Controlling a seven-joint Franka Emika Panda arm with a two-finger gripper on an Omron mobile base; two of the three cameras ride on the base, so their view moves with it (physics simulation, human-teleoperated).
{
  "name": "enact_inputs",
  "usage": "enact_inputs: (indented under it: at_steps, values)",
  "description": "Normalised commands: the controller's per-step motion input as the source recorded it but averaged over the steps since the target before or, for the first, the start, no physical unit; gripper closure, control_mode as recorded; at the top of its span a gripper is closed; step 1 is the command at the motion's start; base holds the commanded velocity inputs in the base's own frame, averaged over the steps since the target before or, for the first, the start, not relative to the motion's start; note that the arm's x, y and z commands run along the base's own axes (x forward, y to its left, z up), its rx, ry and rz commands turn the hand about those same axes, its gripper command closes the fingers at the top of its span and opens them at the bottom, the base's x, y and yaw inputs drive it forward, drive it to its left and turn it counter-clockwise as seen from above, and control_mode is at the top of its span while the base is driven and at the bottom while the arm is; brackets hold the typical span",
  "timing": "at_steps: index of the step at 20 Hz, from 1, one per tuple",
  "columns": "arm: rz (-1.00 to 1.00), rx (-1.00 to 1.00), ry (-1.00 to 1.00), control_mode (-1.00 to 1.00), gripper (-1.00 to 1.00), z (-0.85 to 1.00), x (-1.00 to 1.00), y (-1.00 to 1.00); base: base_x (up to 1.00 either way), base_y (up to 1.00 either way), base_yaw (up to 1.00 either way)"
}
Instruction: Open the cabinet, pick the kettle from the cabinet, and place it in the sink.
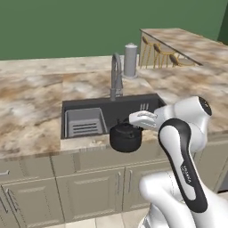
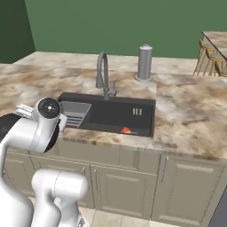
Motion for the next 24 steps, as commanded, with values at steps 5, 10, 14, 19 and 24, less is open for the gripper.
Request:
enact_inputs:
  at_steps: [5, 10, 14, 19, 24]
  values:
    - [0.0, 0.0, 0.0, 1.0, 1.0, 0.0, 0.0, 0.0, 0.46, -0.28, 0.05]
    - [0.0, 0.0, 0.0, 1.0, 1.0, 0.0, 0.0, 0.0, 0.45, -0.23, 0.04]
    - [0.0, 0.0, 0.0, 1.0, 1.0, 0.0, 0.0, 0.0, 0.38, -0.21, 0.04]
    - [0.0, 0.0, 0.0, 1.0, 1.0, 0.0, 0.0, 0.0, 0.3, -0.24, 0.06]
    - [0.0, 0.0, 0.0, 1.0, 1.0, 0.0, 0.0, 0.0, 0.01, -0.26, 0.01]
